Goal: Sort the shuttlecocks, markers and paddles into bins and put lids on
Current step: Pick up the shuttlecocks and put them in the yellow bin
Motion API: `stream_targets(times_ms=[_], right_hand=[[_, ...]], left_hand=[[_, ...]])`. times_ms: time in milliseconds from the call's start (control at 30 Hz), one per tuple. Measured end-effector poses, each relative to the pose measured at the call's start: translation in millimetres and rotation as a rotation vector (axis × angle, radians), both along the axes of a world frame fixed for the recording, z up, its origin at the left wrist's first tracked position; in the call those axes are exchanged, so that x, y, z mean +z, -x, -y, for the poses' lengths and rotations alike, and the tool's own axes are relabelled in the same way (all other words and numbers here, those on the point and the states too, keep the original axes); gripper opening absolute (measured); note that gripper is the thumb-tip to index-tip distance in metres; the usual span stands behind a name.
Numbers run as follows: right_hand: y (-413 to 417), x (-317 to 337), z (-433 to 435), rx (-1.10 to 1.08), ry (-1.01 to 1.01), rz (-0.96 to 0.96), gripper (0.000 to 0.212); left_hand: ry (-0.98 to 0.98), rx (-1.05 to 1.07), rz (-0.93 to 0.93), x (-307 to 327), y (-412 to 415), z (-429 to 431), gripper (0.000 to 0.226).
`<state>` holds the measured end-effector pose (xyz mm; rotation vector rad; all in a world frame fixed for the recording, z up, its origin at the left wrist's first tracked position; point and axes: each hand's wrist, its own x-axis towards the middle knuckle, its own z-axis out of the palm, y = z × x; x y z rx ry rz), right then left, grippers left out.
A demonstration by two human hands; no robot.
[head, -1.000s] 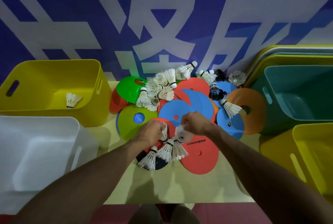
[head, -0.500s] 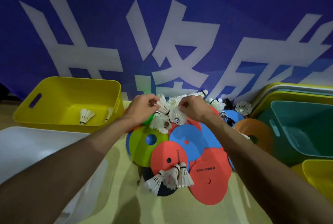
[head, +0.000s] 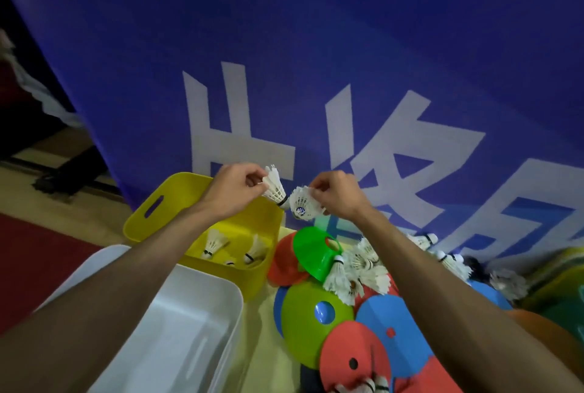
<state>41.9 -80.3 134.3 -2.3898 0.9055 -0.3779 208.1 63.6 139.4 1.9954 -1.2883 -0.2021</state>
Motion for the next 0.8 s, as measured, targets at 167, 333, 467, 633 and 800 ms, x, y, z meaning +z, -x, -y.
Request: stream_targets(times_ms=[167, 333, 467, 633, 800], right_hand=[[-40.8, -13.7, -7.4, 0.035, -0.132, 0.065, 0.022], [-66.8, -43.5, -15.4, 0.037, -0.205, 0.022, 0.021], [-82.5, -62.8, -19.9, 0.107, -0.134, -0.087, 0.021], [-91.4, -81.1, -23.5, 0.112, -0.195, -0.131, 0.022], [-81.6, -84.5, -24.9, 0.169, -0.154, -0.179, 0.021]], left_hand=[[-0.085, 0.019, 0.134, -9.6, -38.1, -26.3, 0.022], [-0.167, 0.092, 0.158, -36.3, -62.8, -34.5, 0.021], [-0.349, 0.041, 0.262, -58.0, -69.8, -34.6, 0.019], [-0.373, 0.069, 0.202, -80.5, -76.8, -34.8, 0.021], [-0.394, 0.060, 0.177, -88.7, -70.3, -33.4, 0.033]])
